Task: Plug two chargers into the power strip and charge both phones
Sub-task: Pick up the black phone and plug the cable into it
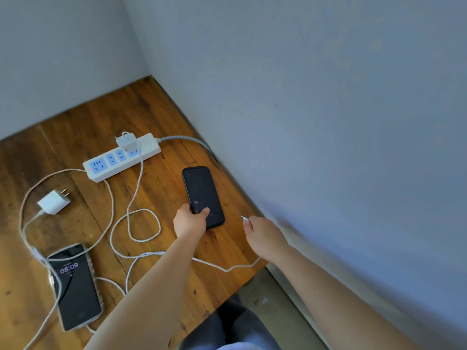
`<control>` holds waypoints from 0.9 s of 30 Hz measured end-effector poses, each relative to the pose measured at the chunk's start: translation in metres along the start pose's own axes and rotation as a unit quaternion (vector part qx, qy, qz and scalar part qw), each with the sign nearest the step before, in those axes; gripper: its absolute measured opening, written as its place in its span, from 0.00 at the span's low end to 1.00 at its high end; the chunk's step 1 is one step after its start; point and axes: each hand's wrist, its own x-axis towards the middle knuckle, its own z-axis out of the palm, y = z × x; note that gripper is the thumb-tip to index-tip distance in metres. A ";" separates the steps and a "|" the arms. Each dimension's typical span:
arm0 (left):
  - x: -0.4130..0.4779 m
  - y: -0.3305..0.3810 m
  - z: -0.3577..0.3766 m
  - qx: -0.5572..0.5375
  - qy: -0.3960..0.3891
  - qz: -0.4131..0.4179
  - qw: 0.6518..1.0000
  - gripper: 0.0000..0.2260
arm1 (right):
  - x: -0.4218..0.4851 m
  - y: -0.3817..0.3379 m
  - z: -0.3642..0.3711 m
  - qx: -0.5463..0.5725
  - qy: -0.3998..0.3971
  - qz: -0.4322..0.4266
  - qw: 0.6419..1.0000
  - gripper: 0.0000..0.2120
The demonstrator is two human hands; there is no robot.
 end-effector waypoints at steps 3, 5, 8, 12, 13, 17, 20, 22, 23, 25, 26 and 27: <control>-0.007 0.005 -0.020 -0.060 -0.061 -0.039 0.996 0.07 | -0.007 -0.004 -0.005 0.009 -0.009 0.005 1.000 0.17; -0.016 0.013 -0.038 -0.164 -0.120 -0.111 0.973 0.06 | -0.014 -0.012 -0.013 0.031 -0.005 0.006 0.999 0.17; -0.038 0.024 -0.068 -0.292 -0.159 -0.184 0.925 0.07 | -0.028 -0.029 -0.034 0.067 -0.001 -0.016 0.998 0.19; -0.067 0.034 -0.102 -0.363 -0.161 -0.187 0.898 0.08 | -0.046 -0.060 -0.069 0.133 0.027 -0.046 0.990 0.19; -0.073 0.037 -0.110 -0.381 -0.161 -0.182 0.892 0.08 | -0.051 -0.068 -0.077 0.139 0.032 -0.058 0.988 0.17; -0.093 0.051 -0.139 -0.453 -0.182 -0.145 0.860 0.09 | -0.066 -0.098 -0.100 0.133 0.045 -0.132 0.981 0.13; -0.107 0.062 -0.154 -0.471 -0.186 -0.126 0.853 0.11 | -0.075 -0.117 -0.112 0.140 0.061 -0.171 0.973 0.11; -0.113 0.067 -0.161 -0.485 -0.184 -0.117 0.847 0.13 | -0.079 -0.125 -0.117 0.149 0.054 -0.188 0.969 0.11; -0.116 0.068 -0.163 -0.494 -0.183 -0.113 0.843 0.13 | -0.082 -0.129 -0.119 0.151 0.047 -0.194 0.968 0.11; -0.120 0.070 -0.168 -0.504 -0.182 -0.105 0.838 0.14 | -0.085 -0.134 -0.118 0.154 0.033 -0.200 0.967 0.13; -0.122 0.070 -0.171 -0.505 -0.182 -0.104 0.837 0.14 | -0.087 -0.137 -0.117 0.158 0.026 -0.200 0.967 0.14; -0.123 0.069 -0.172 -0.504 -0.183 -0.103 0.838 0.14 | -0.088 -0.139 -0.116 0.162 0.020 -0.199 0.966 0.15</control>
